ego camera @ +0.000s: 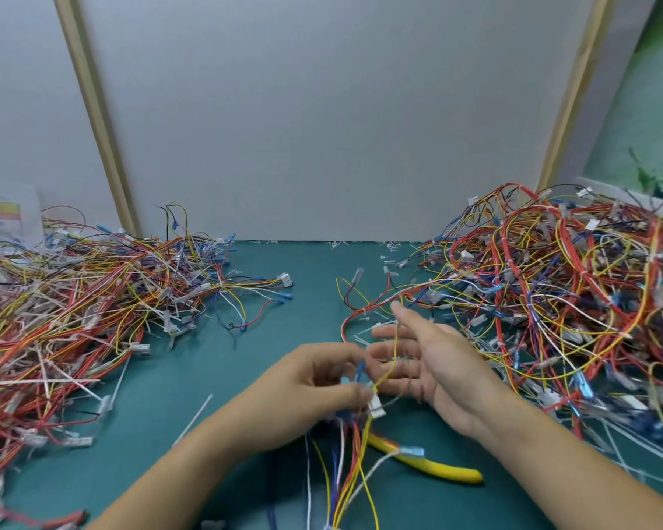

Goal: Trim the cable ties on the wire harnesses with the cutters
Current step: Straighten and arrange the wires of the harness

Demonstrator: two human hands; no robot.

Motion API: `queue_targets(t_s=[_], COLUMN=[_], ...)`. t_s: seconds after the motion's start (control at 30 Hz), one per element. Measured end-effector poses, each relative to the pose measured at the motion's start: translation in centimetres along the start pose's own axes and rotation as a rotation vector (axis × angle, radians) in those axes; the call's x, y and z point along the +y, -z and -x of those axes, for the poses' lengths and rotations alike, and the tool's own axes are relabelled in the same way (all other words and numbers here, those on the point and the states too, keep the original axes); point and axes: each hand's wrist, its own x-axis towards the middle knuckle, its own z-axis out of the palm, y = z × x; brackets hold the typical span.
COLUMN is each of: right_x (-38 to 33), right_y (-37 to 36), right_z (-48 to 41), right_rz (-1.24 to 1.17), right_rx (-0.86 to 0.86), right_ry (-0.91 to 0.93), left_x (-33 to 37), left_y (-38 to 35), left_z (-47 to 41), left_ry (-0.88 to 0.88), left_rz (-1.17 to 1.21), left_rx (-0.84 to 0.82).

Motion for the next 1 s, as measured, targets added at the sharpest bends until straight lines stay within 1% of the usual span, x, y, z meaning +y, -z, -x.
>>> queue_targets(t_s=[0.07, 0.17, 0.3, 0.4, 0.47, 0.5, 0.53, 0.57, 0.67, 0.7, 0.73, 0.83, 0.9, 1.0], right_x=[0.1, 0.1, 0.1, -0.4, -0.9, -1.2, -1.4, -1.5, -1.3, -1.1, -0.8, -0.4, -0.1, 0.3], right_y=[0.1, 0.4, 0.5, 0.5, 0.7, 0.8, 0.8, 0.8, 0.2, 0.0, -0.2, -0.5, -0.5, -0.5], right_z=[-0.3, -0.4, -0.4, -0.2, 0.1, 0.3, 0.5, 0.7, 1.2, 1.3, 1.4, 1.5, 1.4, 1.1], right_rz=[0.003, -0.002, 0.013, -0.013, -0.065, -0.082, -0.086, -0.078, 0.006, 0.052, 0.102, 0.209, 0.252, 0.345], right_rx=[0.032, 0.038, -0.01, -0.041, -0.082, -0.109, -0.136, -0.162, -0.23, -0.246, -0.263, -0.315, -0.307, -0.234], right_ry=[0.036, 0.07, 0.127, 0.235, 0.303, 0.325, 0.337, 0.339, 0.325, 0.323, 0.323, 0.335, 0.344, 0.397], left_x=[-0.3, -0.5, -0.3, 0.0, 0.0, 0.0, 0.0, 0.0, 0.5, 0.7, 0.7, 0.8, 0.5, 0.1], left_y=[-0.3, -0.1, -0.3, -0.4, -0.3, -0.3, -0.3, -0.2, 0.6, 0.9, 1.0, 0.8, 0.6, 0.4], left_z=[-0.1, -0.2, -0.3, -0.3, -0.3, -0.2, -0.2, -0.2, 0.0, 0.1, 0.1, 0.1, 0.0, 0.1], left_ry=[0.009, 0.005, -0.016, -0.023, -0.001, -0.016, -0.061, -0.13, -0.358, -0.405, -0.431, -0.388, -0.369, -0.316], left_rz=[-0.042, -0.12, -0.154, -0.186, -0.175, -0.17, -0.193, -0.25, -0.559, -0.659, -0.729, -0.821, -0.78, -0.677], left_rx=[-0.045, -0.045, -0.001, 0.046, 0.085, 0.12, 0.187, 0.294, 0.702, 0.773, 0.779, 0.629, 0.564, 0.486])
